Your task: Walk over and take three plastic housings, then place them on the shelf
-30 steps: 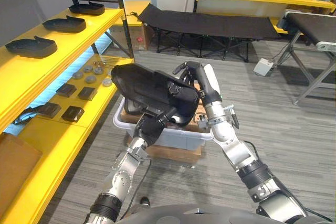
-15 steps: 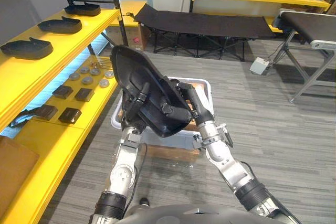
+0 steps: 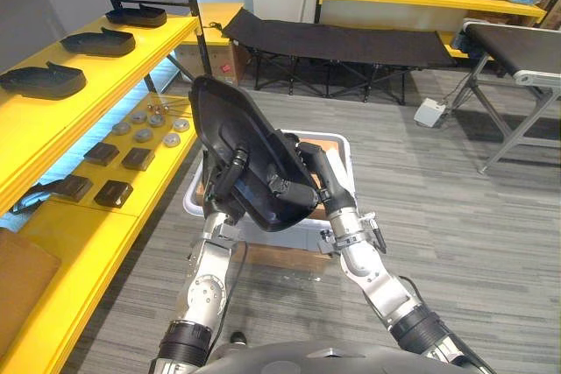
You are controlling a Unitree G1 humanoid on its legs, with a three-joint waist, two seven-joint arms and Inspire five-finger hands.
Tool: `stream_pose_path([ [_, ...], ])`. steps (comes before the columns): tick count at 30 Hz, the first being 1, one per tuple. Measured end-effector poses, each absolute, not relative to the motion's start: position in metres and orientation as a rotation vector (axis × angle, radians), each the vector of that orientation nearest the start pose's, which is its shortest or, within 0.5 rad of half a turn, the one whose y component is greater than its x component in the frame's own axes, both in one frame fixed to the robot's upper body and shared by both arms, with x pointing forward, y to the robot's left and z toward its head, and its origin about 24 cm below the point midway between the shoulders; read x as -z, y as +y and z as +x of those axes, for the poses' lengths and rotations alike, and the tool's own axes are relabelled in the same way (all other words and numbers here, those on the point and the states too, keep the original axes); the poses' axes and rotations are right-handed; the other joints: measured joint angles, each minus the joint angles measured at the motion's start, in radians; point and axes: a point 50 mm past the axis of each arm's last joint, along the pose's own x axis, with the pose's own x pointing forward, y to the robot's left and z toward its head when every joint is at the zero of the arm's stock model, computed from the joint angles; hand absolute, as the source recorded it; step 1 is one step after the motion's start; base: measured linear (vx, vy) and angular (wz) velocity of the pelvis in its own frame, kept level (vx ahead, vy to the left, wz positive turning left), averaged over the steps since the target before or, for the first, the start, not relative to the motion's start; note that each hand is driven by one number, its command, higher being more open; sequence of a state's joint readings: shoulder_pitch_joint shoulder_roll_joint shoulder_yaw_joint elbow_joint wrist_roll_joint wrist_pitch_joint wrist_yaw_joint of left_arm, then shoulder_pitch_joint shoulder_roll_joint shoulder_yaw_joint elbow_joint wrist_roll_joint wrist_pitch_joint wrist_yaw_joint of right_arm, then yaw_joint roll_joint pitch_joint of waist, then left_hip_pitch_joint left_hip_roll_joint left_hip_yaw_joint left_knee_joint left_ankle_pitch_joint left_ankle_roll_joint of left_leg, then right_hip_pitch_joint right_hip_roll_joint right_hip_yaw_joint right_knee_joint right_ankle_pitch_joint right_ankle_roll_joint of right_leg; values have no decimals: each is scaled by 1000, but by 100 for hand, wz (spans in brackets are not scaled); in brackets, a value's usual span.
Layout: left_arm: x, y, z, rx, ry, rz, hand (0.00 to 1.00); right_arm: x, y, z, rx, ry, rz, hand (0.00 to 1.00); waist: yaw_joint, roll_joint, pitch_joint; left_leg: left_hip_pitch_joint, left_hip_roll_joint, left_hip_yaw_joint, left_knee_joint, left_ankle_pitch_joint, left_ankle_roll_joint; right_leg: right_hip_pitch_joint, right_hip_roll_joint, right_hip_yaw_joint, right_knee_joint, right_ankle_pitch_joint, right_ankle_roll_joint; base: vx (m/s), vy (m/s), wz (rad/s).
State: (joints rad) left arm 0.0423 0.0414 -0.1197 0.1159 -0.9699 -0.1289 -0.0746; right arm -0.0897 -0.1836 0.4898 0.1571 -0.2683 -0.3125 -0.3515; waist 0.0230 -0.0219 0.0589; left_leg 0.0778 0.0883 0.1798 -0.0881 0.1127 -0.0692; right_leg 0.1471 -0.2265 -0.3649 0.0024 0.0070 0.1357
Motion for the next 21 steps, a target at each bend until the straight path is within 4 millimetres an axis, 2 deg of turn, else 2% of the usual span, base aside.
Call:
stream_pose_path([
  [3,-13,139,241,28,46,-914,0,-43,-73,240,-236,-317,-361,100,1,0,0,0,0,-1,0,0,0,0,0,0,0,0,0,0,0,0],
  [7,-18,139,241,29,20,-778,0,-44,-75,242,-231,-302,-320,100,2,0,0,0,0,-1,1,0,0,0,0,0,0,0,0,0,0,0],
  [9,-22,141,241,-3,-8,-686,0,-51,-77,243,-215,-305,-270,100,2,0,0,0,0,0,2,0,0,-1,0,3,0,0,0,0,0,-2],
  [11,-23,143,241,-40,-12,-575,0,-68,-81,245,-182,-347,-180,100,0,1,0,0,0,3,2,-1,-2,-3,1,8,0,1,1,0,0,-5],
  [13,-22,148,239,-96,-8,-483,0,-93,-97,249,-120,-432,-62,100,-3,1,0,0,1,9,2,-3,-3,-7,1,16,0,1,1,0,0,-7],
  [15,-23,156,239,-153,-21,-421,0,-102,-120,250,-54,-468,23,100,-6,1,0,1,1,15,2,-3,-3,-8,1,19,0,1,1,0,0,-2],
  [18,-29,169,233,-237,-69,-368,0,-94,-149,245,20,-427,109,100,-11,1,0,6,3,33,3,-4,-4,-15,2,39,1,1,1,13,9,-18],
  [19,-37,178,228,-293,-118,-332,0,-85,-168,238,76,-386,152,100,-18,1,0,8,4,49,3,-6,-6,-26,3,55,6,1,1,23,15,-26],
  [20,-40,182,226,-314,-138,-315,0,-80,-176,234,101,-367,168,100,-23,1,0,9,5,54,3,-7,-7,-28,3,59,8,1,1,26,14,-35],
  [21,-45,189,223,-354,-176,-294,0,-71,-192,225,156,-335,204,100,-28,1,0,19,7,69,3,-11,-8,-32,3,75,13,4,7,29,14,-37],
])
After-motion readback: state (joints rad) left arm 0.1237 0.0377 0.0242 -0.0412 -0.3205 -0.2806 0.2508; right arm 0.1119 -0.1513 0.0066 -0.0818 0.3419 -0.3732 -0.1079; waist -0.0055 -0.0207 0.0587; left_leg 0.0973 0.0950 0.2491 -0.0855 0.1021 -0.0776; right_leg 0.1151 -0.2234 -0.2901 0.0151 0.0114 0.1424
